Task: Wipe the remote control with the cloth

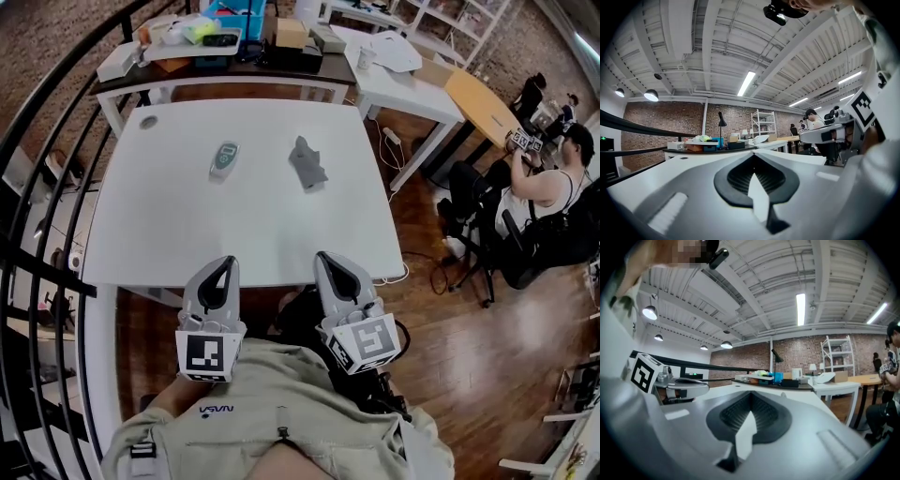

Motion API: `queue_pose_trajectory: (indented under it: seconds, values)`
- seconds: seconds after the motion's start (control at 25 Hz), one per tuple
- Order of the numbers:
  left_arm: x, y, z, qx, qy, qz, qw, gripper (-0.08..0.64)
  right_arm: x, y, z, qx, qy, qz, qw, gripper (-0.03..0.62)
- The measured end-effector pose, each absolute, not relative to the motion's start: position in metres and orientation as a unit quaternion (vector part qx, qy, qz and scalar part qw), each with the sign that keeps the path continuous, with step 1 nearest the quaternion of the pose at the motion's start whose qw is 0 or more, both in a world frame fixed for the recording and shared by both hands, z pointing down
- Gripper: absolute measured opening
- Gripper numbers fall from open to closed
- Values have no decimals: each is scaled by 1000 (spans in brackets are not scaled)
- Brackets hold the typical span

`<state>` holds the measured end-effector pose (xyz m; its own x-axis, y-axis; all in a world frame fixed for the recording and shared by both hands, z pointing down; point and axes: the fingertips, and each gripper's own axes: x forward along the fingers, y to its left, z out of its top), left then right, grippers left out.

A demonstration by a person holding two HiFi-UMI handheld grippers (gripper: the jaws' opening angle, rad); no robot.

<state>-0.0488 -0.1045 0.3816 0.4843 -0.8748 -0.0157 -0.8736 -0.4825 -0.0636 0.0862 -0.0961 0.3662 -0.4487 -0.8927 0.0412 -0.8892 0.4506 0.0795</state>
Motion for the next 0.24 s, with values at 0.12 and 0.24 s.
queue_pose_trajectory:
  seconds: [0.12,0.24]
  values:
    - [-49,-103,383,-863,504,-21,42,2,87,-95,365,523,-851,-24,39,3]
    - [-50,-102,389,-865,495,-48,63,2,88,-94,365,522,-852,-26,41,3]
